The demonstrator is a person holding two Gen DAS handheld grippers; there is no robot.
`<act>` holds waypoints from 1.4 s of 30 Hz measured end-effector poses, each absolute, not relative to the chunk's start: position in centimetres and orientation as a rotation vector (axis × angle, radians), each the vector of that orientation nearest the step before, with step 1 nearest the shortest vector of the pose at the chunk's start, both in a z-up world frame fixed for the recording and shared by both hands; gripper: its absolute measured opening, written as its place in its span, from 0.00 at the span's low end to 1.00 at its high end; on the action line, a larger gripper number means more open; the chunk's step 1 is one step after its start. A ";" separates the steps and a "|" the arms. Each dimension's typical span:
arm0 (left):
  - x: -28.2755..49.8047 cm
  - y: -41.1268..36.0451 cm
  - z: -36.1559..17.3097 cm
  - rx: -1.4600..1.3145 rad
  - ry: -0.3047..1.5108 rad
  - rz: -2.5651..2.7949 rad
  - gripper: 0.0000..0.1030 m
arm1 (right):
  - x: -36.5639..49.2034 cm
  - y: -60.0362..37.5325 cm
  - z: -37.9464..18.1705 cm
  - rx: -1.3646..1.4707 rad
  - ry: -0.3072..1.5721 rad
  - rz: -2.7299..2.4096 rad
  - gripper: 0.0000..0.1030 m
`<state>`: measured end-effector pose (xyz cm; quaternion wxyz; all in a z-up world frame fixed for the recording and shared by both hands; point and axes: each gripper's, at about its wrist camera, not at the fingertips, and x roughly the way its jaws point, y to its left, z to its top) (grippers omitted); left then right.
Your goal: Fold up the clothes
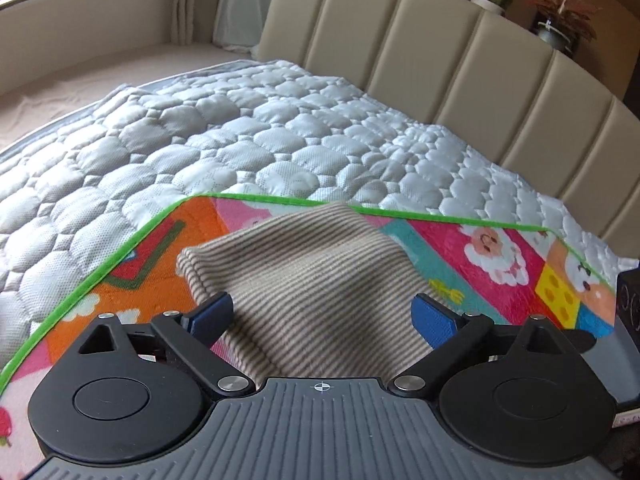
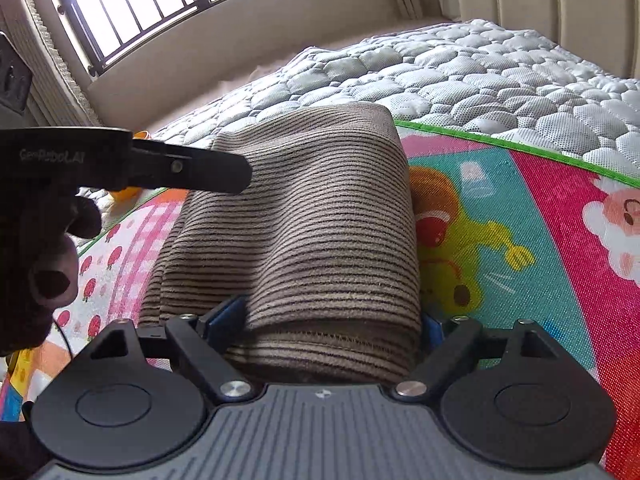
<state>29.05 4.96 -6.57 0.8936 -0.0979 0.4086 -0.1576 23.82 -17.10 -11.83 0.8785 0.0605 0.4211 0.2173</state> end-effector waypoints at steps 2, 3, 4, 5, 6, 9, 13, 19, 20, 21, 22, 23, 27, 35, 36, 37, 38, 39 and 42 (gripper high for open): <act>27.7 4.8 -6.1 -0.220 0.858 -0.276 1.00 | 23.3 -17.1 -11.6 0.114 0.865 0.447 0.85; 27.0 4.7 -5.9 -0.228 0.863 -0.250 1.00 | 23.2 -17.1 -11.5 0.105 0.858 0.445 0.86; 26.3 4.6 -5.7 -0.236 0.868 -0.224 1.00 | 23.0 -17.1 -11.3 0.100 0.850 0.446 0.87; 25.6 4.5 -5.5 -0.244 0.873 -0.199 1.00 | 22.9 -17.2 -11.1 0.096 0.842 0.449 0.87; 25.0 4.7 -5.5 -0.276 0.873 -0.187 1.00 | 22.8 -17.5 -10.8 0.109 0.835 0.454 0.87; 22.9 5.3 -5.6 -0.383 0.872 -0.160 1.00 | 23.2 -19.4 -9.5 0.200 0.800 0.457 0.91; 22.5 4.6 -7.0 -0.292 0.901 -0.180 1.00 | 24.3 -21.3 -9.4 0.310 0.801 0.421 0.93; 23.2 5.1 -9.8 -0.272 0.977 -0.156 0.97 | 24.2 -20.0 -10.7 0.354 0.866 0.534 0.75; 23.3 5.3 -9.7 -0.269 0.971 -0.150 0.97 | 24.1 -19.9 -10.0 0.368 0.846 0.557 0.75; 23.4 5.6 -9.7 -0.265 0.965 -0.144 0.97 | 24.0 -19.9 -9.4 0.380 0.825 0.576 0.75; 23.4 5.8 -9.7 -0.262 0.958 -0.138 0.97 | 24.0 -19.9 -8.9 0.379 0.805 0.576 0.75; 23.6 6.1 -9.7 -0.264 0.956 -0.138 0.97 | 23.9 -19.9 -8.6 0.362 0.786 0.566 0.75; 24.4 6.4 -10.1 -0.252 0.958 -0.154 0.97 | 24.0 -19.1 -9.4 0.209 0.783 0.479 0.75; 25.4 6.4 -11.4 -0.214 0.964 -0.176 1.00 | 24.4 -18.1 -11.2 0.036 0.812 0.409 0.82; 25.5 6.5 -11.6 -0.215 0.964 -0.178 1.00 | 24.2 -17.7 -11.4 0.005 0.800 0.400 0.83; 25.6 6.4 -11.8 -0.213 0.962 -0.179 1.00 | 24.1 -17.4 -11.7 -0.018 0.788 0.387 0.85; 25.7 6.4 -12.0 -0.208 0.961 -0.178 1.00 | 24.0 -17.2 -12.2 -0.038 0.776 0.373 0.90; 25.8 6.2 -12.1 -0.203 0.960 -0.178 1.00 | 24.0 -17.2 -12.4 -0.037 0.774 0.362 0.92; 25.8 6.1 -12.3 -0.202 0.950 -0.174 1.00 | 24.3 -17.7 -12.2 0.011 0.796 0.342 0.95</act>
